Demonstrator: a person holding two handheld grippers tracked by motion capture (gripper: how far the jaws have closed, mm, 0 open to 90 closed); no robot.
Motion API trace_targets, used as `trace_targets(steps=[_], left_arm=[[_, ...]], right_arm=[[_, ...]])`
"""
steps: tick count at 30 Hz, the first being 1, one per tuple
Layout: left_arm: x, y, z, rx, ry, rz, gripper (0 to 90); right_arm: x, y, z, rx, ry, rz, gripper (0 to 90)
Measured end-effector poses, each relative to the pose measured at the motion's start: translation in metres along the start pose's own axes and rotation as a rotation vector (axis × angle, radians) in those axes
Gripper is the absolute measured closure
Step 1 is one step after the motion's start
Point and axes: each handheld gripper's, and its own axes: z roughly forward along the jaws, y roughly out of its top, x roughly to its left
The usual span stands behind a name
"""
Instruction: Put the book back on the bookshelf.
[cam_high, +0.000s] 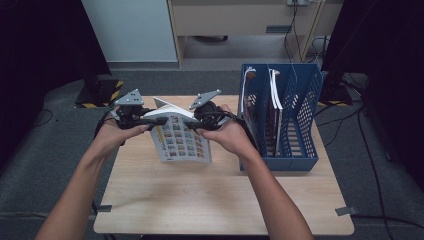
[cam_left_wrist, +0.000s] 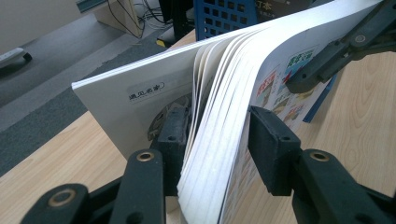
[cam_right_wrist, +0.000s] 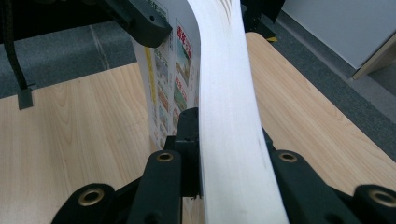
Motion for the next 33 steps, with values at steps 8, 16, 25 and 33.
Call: trace_targets(steps=[8, 16, 25, 33], left_arm=[[-0.001, 0.0, 0.0, 0.002, -0.004, 0.0, 60.1], [-0.001, 0.0, 0.0, 0.002, 0.012, 0.005, 56.4], [0.001, -0.003, -0.004, -0.075, 0.101, -0.04, 30.2], [0.006, -0.015, -0.008, -0.062, 0.179, -0.082, 6.3]], right_arm=[[0.002, 0.0, 0.0, -0.004, -0.014, -0.002, 72.8], [0.004, 0.001, -0.001, 0.011, -0.01, 0.001, 73.7], [0.007, 0.001, -0.002, 0.009, -0.005, 0.008, 73.8], [0.006, 0.0, -0.001, 0.002, -0.013, 0.043, 73.9]])
